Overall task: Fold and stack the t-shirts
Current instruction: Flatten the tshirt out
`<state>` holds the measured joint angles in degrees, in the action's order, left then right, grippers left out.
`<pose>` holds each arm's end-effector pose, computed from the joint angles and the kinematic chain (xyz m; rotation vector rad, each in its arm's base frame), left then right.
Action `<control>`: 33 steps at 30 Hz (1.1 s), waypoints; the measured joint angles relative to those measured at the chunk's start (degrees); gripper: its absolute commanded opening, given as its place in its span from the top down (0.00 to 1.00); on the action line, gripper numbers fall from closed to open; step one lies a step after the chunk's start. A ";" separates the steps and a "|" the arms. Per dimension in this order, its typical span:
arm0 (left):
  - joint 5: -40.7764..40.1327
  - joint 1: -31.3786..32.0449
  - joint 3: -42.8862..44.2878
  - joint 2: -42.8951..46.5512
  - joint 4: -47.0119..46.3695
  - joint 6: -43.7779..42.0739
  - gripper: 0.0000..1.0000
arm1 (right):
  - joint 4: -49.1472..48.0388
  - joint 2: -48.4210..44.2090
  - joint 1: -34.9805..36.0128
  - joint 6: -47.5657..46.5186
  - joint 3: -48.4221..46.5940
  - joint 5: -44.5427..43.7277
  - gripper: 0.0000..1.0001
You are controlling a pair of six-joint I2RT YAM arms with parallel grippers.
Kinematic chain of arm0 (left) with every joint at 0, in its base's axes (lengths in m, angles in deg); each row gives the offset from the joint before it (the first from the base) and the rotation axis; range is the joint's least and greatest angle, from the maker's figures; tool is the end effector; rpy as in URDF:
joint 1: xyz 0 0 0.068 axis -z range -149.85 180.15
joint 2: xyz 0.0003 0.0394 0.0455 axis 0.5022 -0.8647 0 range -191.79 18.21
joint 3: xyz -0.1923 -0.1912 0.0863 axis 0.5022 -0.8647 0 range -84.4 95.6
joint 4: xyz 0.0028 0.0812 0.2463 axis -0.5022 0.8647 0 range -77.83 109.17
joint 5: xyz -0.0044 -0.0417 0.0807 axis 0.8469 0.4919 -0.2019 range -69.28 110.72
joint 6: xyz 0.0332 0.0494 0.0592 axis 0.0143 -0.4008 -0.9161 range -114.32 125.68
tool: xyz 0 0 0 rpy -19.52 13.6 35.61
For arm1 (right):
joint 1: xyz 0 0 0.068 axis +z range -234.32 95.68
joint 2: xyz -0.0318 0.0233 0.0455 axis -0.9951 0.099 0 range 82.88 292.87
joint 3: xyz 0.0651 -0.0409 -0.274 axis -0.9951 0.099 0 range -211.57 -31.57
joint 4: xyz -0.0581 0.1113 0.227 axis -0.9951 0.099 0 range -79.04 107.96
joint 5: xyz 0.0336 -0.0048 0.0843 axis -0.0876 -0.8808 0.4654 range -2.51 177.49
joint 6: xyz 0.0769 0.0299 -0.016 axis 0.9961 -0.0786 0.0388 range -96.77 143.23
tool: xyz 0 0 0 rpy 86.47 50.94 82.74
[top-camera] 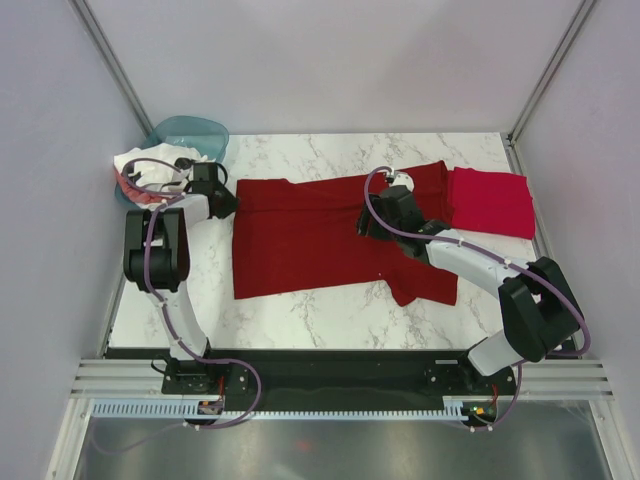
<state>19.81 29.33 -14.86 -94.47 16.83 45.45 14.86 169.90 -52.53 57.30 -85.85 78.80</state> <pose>0.4437 0.0076 0.1367 -0.8485 2.2730 -0.2939 0.3119 0.1803 0.2208 0.1301 2.2387 0.4691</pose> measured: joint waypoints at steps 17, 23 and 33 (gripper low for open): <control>-1.53 0.04 -1.20 2.56 0.92 0.09 0.98 | 0.02 0.11 -0.20 0.00 0.00 0.02 0.33; -2.43 0.39 -1.51 7.21 1.75 0.13 0.98 | 0.02 0.09 -0.52 0.00 0.00 0.07 0.33; -4.07 2.58 -4.02 8.61 2.38 0.13 0.98 | 0.02 0.11 -0.79 0.02 0.00 0.17 0.33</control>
<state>15.75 31.91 -18.88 -85.86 19.22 45.58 14.88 170.01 -53.31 57.32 -85.85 78.97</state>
